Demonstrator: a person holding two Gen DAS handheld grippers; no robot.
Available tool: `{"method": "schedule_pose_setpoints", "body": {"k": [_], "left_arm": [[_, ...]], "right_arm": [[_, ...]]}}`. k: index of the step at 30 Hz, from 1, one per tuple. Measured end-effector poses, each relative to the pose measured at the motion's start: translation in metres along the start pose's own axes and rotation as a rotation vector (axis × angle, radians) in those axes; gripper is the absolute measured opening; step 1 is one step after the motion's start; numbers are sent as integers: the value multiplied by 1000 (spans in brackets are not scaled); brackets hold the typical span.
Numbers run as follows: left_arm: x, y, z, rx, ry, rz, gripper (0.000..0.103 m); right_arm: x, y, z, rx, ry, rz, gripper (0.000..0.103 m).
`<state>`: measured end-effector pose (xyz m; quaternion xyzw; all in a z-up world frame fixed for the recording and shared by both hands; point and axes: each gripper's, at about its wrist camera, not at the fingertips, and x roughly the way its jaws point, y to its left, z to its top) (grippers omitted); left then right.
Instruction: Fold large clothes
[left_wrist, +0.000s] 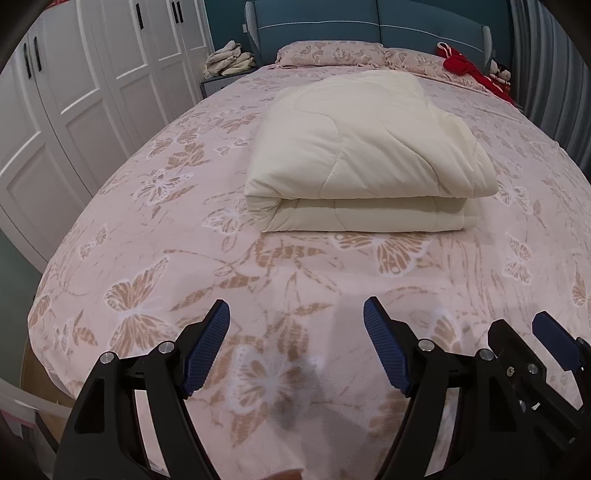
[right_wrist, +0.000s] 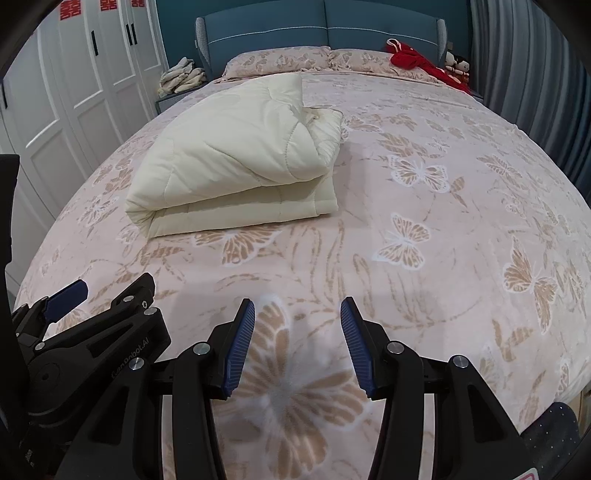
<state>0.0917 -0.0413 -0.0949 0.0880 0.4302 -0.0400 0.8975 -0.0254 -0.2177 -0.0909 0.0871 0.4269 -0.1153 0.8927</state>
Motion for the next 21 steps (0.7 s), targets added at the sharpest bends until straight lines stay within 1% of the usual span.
{"method": "schedule_pose_setpoints", "body": {"k": [3, 4, 5, 21], "left_arm": [[-1, 1, 0, -4, -1, 9, 75], [-1, 2, 0, -6, 0, 12, 79], [-1, 3, 0, -10, 2, 13, 80], [4, 4, -4, -7, 9, 2, 80]], "right_arm": [[0, 0, 0, 1, 0, 3, 49], [0, 1, 0, -1, -1, -1, 49], [0, 1, 0, -1, -2, -4, 49], [2, 2, -5, -18, 5, -21, 49]]}}
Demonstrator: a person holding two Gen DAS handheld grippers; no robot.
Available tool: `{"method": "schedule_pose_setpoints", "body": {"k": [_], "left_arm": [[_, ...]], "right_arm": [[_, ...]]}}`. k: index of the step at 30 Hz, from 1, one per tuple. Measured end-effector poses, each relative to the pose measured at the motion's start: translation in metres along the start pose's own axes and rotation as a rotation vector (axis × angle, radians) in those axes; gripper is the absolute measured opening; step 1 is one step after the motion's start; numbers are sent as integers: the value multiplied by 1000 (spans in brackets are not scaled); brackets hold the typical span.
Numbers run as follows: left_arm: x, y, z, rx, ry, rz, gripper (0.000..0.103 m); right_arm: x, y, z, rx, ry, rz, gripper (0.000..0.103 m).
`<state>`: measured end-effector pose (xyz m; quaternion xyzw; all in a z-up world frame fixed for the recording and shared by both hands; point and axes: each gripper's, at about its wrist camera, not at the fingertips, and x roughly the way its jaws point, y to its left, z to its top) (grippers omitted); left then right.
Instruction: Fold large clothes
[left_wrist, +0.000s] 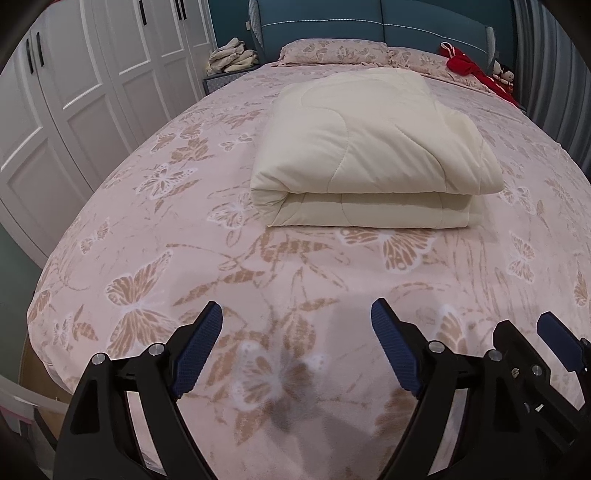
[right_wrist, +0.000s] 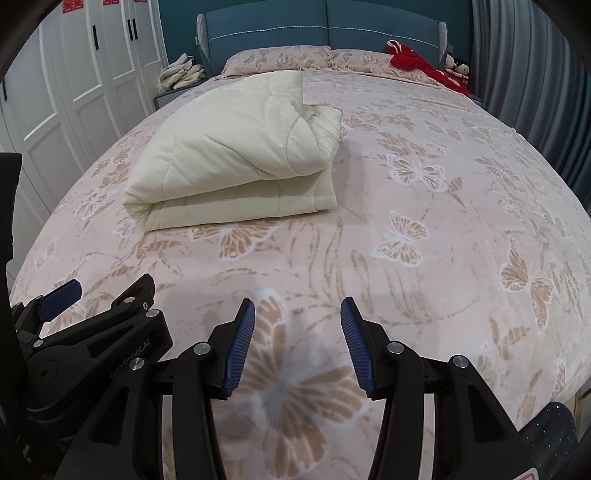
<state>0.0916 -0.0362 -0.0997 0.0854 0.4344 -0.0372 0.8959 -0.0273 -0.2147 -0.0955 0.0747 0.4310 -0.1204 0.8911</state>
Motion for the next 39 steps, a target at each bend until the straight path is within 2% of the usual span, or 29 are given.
{"method": "schedule_pose_setpoints", "body": {"k": [39], "left_arm": [[0, -2, -2, 11, 1, 2, 80]], "right_arm": [[-2, 0, 0, 4, -4, -9, 49]]}}
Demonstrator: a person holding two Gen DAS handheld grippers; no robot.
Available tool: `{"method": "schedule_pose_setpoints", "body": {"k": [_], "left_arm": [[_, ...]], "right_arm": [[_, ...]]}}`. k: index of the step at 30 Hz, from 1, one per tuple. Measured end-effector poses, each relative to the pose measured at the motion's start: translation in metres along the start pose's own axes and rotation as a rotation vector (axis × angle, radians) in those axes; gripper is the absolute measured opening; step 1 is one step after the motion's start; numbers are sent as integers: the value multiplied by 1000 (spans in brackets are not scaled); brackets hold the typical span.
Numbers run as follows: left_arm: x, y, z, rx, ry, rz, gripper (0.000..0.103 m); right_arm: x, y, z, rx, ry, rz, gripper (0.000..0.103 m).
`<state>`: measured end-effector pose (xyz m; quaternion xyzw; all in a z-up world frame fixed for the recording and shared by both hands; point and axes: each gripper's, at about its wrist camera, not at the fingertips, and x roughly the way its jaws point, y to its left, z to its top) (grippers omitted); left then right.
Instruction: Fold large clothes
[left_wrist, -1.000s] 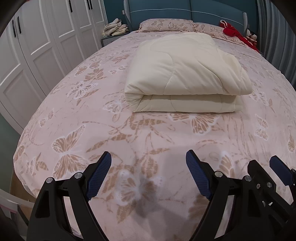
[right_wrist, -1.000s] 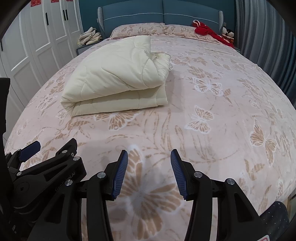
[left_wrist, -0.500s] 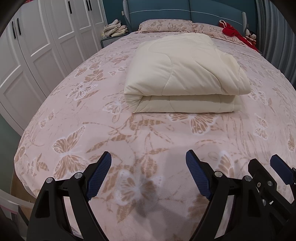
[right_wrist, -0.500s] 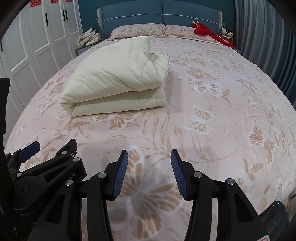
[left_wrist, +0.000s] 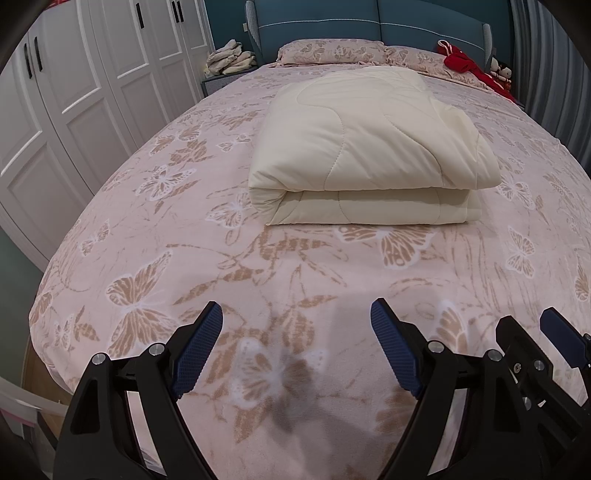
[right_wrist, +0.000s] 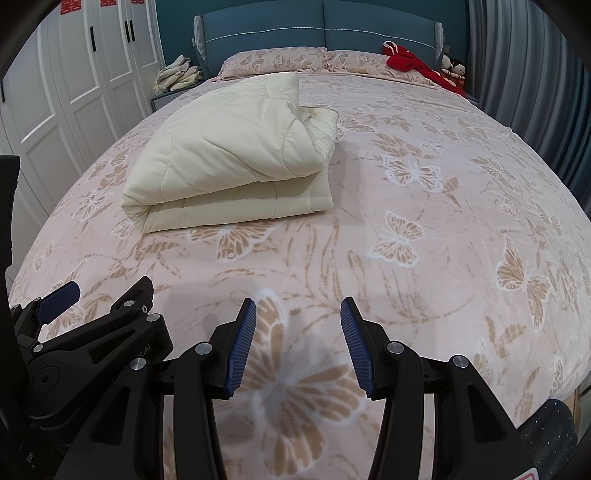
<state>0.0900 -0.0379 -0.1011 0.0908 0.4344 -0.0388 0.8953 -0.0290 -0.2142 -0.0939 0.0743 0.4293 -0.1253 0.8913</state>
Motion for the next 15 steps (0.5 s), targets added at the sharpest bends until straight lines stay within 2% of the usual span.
{"method": "schedule_pose_setpoints", "body": {"k": [15], "left_arm": [[-6, 1, 0, 2, -15, 23, 79]], "right_arm": [[-3, 1, 0, 6, -4, -5, 49]]}}
